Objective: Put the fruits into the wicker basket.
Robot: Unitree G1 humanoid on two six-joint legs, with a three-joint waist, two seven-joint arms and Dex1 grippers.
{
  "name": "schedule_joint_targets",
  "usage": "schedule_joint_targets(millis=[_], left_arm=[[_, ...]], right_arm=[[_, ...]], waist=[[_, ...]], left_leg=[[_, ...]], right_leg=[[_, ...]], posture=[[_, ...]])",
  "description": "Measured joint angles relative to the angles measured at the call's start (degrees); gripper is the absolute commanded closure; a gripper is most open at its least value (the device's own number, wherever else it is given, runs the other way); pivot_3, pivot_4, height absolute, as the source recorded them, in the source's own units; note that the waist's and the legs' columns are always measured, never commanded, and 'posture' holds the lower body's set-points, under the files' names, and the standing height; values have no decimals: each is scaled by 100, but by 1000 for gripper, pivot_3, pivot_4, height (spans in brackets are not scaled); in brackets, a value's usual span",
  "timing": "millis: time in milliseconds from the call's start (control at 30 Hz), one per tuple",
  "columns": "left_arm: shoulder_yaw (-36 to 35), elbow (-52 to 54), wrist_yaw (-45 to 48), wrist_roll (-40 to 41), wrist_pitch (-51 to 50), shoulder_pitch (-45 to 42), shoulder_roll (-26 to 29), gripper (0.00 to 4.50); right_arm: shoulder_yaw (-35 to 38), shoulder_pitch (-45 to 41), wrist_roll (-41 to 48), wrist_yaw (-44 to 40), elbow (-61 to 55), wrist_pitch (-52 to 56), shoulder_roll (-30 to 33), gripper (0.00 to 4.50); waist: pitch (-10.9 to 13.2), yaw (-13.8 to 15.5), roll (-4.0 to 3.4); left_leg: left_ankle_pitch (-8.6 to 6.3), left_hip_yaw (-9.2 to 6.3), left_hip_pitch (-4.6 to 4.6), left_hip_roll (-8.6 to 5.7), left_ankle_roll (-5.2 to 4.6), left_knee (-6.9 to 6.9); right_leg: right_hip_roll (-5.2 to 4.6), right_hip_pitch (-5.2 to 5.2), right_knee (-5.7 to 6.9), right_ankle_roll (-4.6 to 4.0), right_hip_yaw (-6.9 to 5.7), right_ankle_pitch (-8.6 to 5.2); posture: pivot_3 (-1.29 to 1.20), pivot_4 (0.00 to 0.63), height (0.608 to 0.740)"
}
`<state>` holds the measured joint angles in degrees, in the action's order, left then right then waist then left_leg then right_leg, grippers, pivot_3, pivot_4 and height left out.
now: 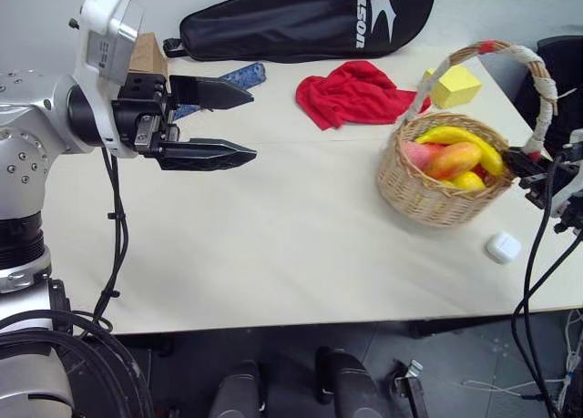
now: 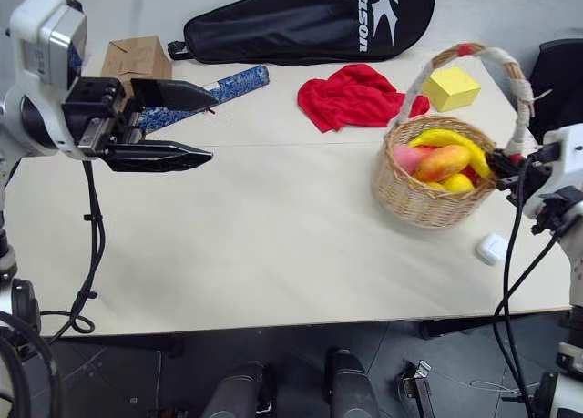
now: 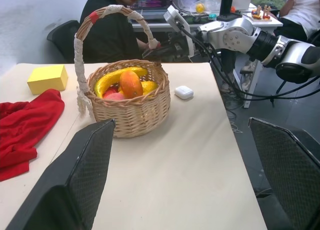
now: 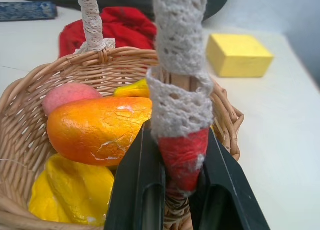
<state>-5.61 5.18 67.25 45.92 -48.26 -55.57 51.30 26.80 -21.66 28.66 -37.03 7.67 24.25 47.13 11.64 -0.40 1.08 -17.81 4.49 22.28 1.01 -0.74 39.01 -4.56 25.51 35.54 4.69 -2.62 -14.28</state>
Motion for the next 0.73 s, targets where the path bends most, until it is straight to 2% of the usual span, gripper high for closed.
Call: schedule_joint_targets(millis=[33,267,333,433,467,600,733], left_arm=[[0,-25,9,-1,11,1,-12,0],[2,-138,107,-18,29,85,-89,0],[8,-152,130,-23,29,150,-102,0],[-9,-191,186,-43,29,263,-68,0],[-14,-202,217,-45,29,295,-57,0],[-26,-407,290,-177,99,461,56,0],[-31,-549,327,-265,158,565,72,0]], right_arm=[[3,55,-17,-30,-2,-95,-45,4282],[103,582,143,-421,-204,-129,-63,1872],[258,989,227,-784,-296,-14,248,1214],[951,1568,353,-1613,-105,280,1145,150],[1269,1652,389,-1859,54,395,1463,25],[2353,2329,420,-3156,864,742,2470,25],[2618,2555,409,-3934,1387,1017,2638,25]], waist=[[0,0,0],[-1,28,-1],[2,56,-11],[5,116,-24],[5,115,-24],[0,105,-13],[-4,22,-7]], left_leg=[[1,0,0,2,2,2],[1,0,-1,1,1,6],[0,-1,2,-3,0,6],[-5,8,1,-10,-15,8],[-13,13,-3,-10,-32,9],[-21,16,-19,-14,-42,9],[-21,18,-23,-5,-42,9]], right_leg=[[0,0,1,0,1,0],[-2,-2,6,2,4,1],[-6,-1,4,2,3,1],[-9,-3,-5,9,9,5],[-9,-5,-20,12,14,7],[5,-20,-28,9,12,5],[1,-20,-24,10,24,6]], posture=[[0,150,740],[0,150,740],[0,150,740],[0,150,740],[0,150,740],[0,150,740],[0,150,740]])
